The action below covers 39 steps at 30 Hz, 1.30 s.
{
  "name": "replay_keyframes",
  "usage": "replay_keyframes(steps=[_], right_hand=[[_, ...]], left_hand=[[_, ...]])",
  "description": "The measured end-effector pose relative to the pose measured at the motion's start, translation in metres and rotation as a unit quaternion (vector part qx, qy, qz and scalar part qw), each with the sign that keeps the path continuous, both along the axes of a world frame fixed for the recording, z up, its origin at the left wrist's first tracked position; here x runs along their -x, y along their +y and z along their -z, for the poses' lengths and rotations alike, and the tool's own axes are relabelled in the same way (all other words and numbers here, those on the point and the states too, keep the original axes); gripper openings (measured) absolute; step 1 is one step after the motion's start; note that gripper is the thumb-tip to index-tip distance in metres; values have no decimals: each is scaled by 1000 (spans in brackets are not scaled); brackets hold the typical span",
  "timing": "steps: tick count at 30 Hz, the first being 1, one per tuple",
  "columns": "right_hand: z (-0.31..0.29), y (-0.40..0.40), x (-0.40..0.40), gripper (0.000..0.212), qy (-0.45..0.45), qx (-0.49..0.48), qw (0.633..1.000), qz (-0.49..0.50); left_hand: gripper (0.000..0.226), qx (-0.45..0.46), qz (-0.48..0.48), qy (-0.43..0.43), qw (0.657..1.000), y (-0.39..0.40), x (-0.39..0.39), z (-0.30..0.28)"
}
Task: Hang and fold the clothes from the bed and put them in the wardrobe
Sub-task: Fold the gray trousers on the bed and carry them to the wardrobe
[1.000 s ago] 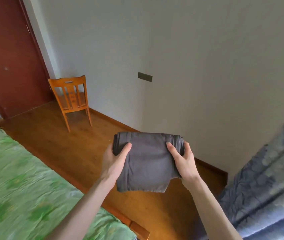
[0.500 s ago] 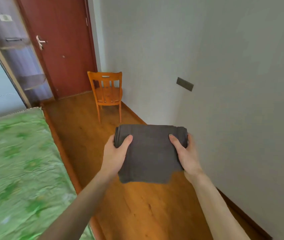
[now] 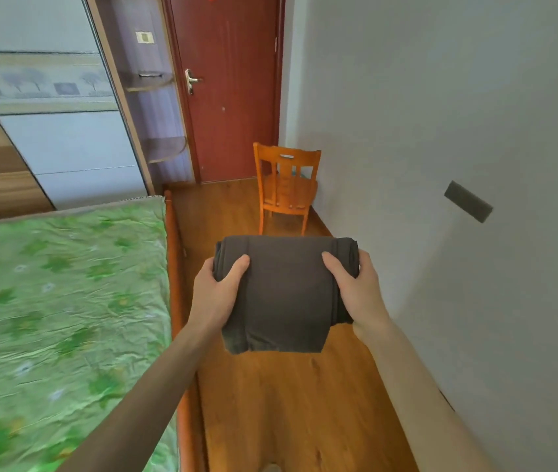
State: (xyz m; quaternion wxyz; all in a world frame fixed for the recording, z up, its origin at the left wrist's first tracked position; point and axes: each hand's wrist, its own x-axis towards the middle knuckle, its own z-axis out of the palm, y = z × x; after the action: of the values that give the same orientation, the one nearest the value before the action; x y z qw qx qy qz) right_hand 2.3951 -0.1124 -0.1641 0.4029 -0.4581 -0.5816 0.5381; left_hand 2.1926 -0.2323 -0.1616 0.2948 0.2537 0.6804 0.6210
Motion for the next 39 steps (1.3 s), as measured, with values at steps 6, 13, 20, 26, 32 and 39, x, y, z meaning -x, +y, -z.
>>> replay_keyframes(steps=[6,13,20,26,32,39], right_hand=[[-1,87,70,53,-2,-11,999,-50],[-11,192,173,47,5,-8,997,-76],[-19,279,251,56,-1,-2,996,-90],[-14,353,309,53,-9,-8,994,-105],[-10,440,377,61,-30,-15,993,-113],[-14,546,465,75,-68,-32,988,-131]], left_hand=[[39,-6,-50,-5,999,66,56,6],[26,-8,-91,4,996,161,147,2],[27,-24,-118,4,993,242,216,-5],[46,-13,-147,6,989,311,266,2],[39,-17,-172,12,985,392,325,5],[31,-36,-216,20,975,489,395,-7]])
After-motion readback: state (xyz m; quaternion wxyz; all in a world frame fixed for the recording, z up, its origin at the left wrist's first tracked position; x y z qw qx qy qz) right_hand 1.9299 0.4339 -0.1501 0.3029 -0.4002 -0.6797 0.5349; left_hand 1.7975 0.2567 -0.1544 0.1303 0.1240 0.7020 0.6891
